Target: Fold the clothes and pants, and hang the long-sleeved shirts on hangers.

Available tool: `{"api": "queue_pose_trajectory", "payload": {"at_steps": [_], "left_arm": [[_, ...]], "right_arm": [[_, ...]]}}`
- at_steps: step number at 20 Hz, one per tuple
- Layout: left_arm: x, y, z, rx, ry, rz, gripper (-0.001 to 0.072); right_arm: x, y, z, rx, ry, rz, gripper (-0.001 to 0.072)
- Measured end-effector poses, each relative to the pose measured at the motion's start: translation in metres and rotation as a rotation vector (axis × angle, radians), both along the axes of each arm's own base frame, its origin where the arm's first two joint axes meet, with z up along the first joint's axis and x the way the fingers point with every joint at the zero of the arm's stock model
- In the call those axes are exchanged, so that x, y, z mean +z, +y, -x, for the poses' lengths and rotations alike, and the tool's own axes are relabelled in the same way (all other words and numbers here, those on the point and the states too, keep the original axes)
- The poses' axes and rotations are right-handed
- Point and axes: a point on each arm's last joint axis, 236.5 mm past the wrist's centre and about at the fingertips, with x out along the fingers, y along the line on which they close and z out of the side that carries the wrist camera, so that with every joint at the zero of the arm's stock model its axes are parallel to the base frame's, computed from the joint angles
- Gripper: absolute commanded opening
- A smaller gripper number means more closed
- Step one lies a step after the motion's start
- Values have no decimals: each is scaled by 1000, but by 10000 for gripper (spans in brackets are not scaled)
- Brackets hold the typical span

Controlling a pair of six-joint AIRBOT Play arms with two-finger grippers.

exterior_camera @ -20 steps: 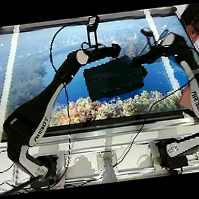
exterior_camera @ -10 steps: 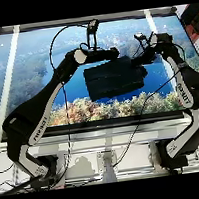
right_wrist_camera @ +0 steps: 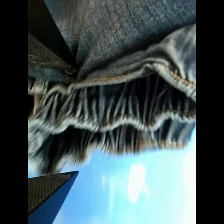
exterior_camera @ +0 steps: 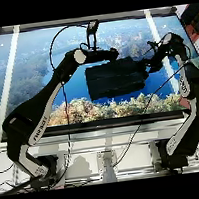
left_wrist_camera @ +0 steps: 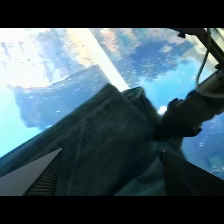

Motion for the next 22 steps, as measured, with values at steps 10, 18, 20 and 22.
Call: {"api": "queue_pose_trajectory", "payload": {"at_steps": [10, 18, 20, 22], "left_arm": [[-21, 23, -8, 2, 20, -85, 693], [-38, 47, -18, 4, -13, -208, 521], [-26, 58, -26, 27, -41, -209, 521], [-2, 76, -36, 66, -83, -193, 521]], "right_arm": [[2, 115, -7, -32, 79, -496, 680], [14, 216, -30, -22, -27, -589, 51], [15, 239, -27, -6, -37, -597, 50], [22, 255, -25, 12, -47, -633, 50]]}}
